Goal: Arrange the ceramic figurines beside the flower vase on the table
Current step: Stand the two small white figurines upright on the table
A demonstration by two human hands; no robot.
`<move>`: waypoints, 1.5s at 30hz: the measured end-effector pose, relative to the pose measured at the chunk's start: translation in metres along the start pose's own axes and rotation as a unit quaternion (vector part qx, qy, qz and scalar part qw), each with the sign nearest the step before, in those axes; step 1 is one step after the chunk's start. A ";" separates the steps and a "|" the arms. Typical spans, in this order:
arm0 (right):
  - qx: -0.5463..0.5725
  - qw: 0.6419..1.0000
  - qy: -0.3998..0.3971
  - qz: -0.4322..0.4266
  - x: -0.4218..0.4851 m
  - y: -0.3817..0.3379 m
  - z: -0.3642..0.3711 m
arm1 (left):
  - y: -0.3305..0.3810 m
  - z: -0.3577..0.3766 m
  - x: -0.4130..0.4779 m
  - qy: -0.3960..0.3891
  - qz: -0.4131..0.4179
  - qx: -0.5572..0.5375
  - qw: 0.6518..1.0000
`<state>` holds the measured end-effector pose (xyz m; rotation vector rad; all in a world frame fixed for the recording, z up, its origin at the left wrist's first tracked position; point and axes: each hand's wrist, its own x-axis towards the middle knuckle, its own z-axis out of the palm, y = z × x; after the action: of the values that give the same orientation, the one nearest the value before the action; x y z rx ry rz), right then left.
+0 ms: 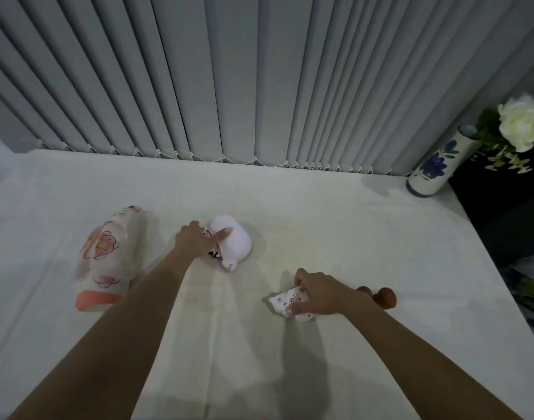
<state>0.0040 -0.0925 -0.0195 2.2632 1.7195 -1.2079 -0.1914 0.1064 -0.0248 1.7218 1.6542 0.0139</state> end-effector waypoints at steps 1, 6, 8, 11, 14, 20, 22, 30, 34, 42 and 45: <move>0.006 1.000 0.002 0.005 0.000 -0.001 0.002 | -0.001 0.000 0.001 -0.002 -0.006 -0.001 1.000; 0.027 0.999 0.022 0.031 0.001 -0.009 0.012 | -0.001 0.005 -0.007 0.078 -0.098 -0.055 0.991; 0.038 0.998 0.033 0.032 0.001 -0.011 0.014 | 0.000 0.011 -0.013 0.101 -0.164 -0.105 0.976; 0.071 0.996 0.033 0.032 0.001 -0.014 0.017 | 0.003 0.025 -0.017 0.093 -0.243 -0.251 0.933; 0.094 0.994 0.039 0.031 0.001 -0.016 0.020 | 0.012 0.038 -0.016 0.015 -0.240 -0.398 0.885; 0.140 0.987 0.060 0.042 -0.005 -0.015 0.019 | 0.034 0.036 -0.020 -0.023 -0.258 -0.484 0.836; 0.169 0.983 0.065 0.042 -0.008 -0.012 0.016 | 0.037 0.037 -0.021 -0.031 -0.257 -0.491 0.832; 0.190 0.978 0.077 0.043 -0.021 -0.003 -0.005 | 0.037 0.055 -0.013 0.044 -0.217 -0.389 0.895; 0.149 0.982 0.100 0.066 -0.024 0.000 -0.020 | 0.048 0.063 -0.023 0.118 -0.161 -0.347 0.916; 0.019 0.991 0.089 0.098 -0.029 -0.001 -0.025 | 0.056 0.064 -0.031 0.106 0.002 -0.208 0.972; -0.030 0.992 0.083 0.088 -0.029 -0.004 -0.029 | 0.050 0.059 -0.032 0.071 0.090 -0.106 0.988</move>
<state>0.0142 -0.1000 0.0192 2.4801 1.5408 -0.9464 -0.1254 0.0544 -0.0280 1.7317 1.5298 0.3943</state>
